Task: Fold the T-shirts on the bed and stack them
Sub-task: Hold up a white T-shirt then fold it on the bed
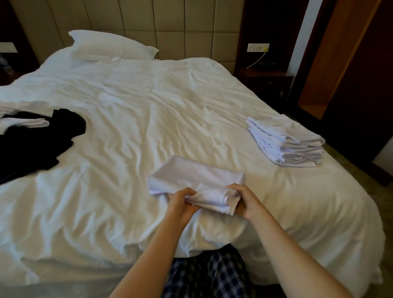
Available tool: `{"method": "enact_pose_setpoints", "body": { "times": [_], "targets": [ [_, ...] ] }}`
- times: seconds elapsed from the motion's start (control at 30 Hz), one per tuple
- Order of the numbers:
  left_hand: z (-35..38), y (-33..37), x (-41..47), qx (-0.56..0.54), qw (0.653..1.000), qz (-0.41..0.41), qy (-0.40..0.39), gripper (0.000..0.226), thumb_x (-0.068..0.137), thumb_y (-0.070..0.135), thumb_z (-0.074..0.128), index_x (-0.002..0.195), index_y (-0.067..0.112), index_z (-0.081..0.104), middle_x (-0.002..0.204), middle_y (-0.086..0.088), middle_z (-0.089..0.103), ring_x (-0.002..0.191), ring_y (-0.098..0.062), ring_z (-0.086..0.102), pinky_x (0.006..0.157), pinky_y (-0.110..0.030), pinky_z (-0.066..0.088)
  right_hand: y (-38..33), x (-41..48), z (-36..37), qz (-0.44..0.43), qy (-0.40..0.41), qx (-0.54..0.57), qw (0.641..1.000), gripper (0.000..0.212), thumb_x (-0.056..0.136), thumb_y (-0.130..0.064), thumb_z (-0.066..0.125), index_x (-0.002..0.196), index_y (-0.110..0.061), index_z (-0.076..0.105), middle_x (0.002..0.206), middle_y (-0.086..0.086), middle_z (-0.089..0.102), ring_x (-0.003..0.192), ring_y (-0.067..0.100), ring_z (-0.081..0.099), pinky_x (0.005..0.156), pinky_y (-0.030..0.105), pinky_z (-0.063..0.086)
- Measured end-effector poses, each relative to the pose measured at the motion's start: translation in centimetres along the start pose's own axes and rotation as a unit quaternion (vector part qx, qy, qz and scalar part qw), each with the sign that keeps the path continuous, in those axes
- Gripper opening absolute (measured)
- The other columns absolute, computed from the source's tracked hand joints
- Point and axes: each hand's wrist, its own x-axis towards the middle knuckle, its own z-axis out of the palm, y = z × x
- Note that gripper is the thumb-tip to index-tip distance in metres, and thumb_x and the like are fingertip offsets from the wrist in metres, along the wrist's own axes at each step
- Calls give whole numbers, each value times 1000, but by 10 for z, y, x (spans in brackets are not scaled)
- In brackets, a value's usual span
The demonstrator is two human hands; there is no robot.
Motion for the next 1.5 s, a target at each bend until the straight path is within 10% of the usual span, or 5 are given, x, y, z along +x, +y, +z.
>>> {"method": "enact_pose_setpoints", "body": {
  "times": [0.37,0.67,1.07,1.2,1.5],
  "targets": [
    [43,21,19,88,995,16,-37,37,75,-19,34,102,6,40,68,-10,50,57,-22,58,50,-31,54,-25,-7,-3,-147,0,33,989,36,82,5,56,104,-22,55,87,4,60,77,22,59,52,27,52],
    [103,36,64,157,984,-16,-88,49,77,-19,33,116,4,49,92,-15,60,84,-31,62,74,-43,52,-53,4,-15,-230,83,19,970,44,81,6,61,105,-28,48,93,0,61,79,16,60,58,28,50],
    [171,27,192,263,959,-75,-77,33,73,-6,40,102,1,53,83,-11,59,74,-28,58,65,-35,50,-82,98,-22,-239,189,142,942,68,83,10,59,140,-18,34,128,8,54,102,24,57,66,32,52],
    [156,3,213,269,955,-114,-41,85,49,9,65,131,10,43,115,-16,60,86,-31,64,59,-35,54,-71,123,-25,-163,242,218,931,52,83,1,62,130,-13,46,121,11,59,99,29,61,83,47,54],
    [144,-15,173,340,937,-53,-68,108,69,-13,68,145,32,6,133,-9,40,116,-31,49,78,-43,54,-59,121,-15,-162,375,80,909,52,73,-11,73,118,-1,50,115,14,62,95,31,62,87,42,52]
  ]
}}
